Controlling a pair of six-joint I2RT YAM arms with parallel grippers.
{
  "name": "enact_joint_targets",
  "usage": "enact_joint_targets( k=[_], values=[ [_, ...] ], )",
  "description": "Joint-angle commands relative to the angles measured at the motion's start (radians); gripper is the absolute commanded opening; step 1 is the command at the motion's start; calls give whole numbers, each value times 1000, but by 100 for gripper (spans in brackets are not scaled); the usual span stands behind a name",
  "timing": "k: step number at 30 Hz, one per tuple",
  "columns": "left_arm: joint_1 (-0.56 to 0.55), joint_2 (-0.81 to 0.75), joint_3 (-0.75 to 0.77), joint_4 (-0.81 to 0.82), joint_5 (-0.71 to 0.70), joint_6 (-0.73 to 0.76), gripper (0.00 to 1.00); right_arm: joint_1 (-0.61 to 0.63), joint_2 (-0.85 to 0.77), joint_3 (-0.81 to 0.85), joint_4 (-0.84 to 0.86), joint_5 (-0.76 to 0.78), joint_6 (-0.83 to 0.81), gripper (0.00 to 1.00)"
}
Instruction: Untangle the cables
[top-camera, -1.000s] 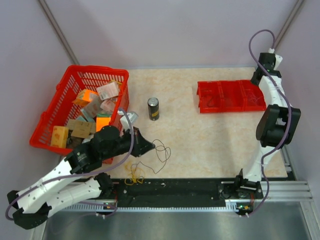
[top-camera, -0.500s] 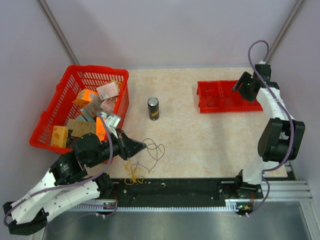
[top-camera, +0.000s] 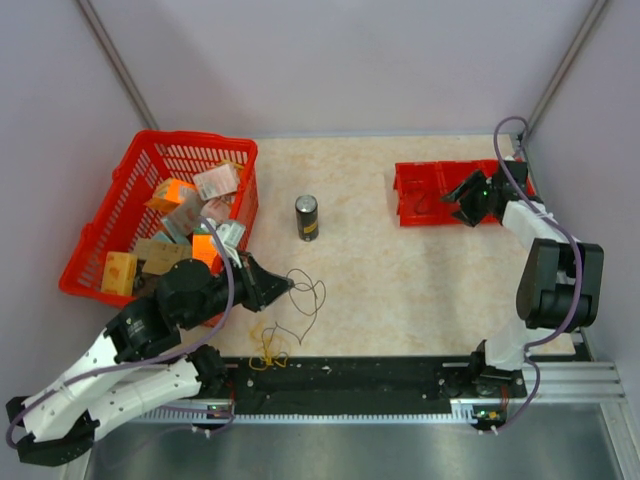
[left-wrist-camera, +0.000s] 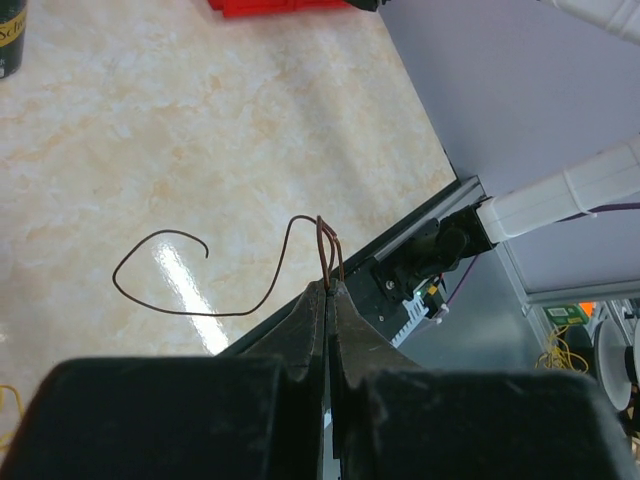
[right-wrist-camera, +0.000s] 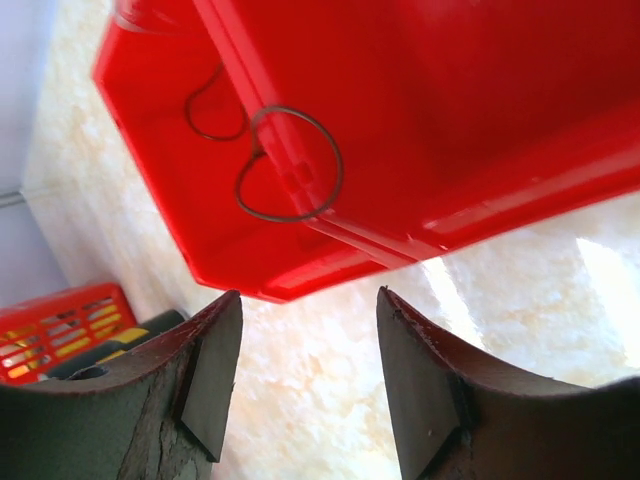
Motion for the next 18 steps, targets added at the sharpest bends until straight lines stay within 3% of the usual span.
enact_joint_targets(
  k=[1,8,18],
  values=[
    [2,36,54,-1,-32,23,0,13,-38,11,125,-29,91,56],
    [2,47,26,20,-20,13,0,66,16,54,128,79,128,54],
    [2,79,46,32,22,33,0,91,79,146,111,181,189,40]
  ],
)
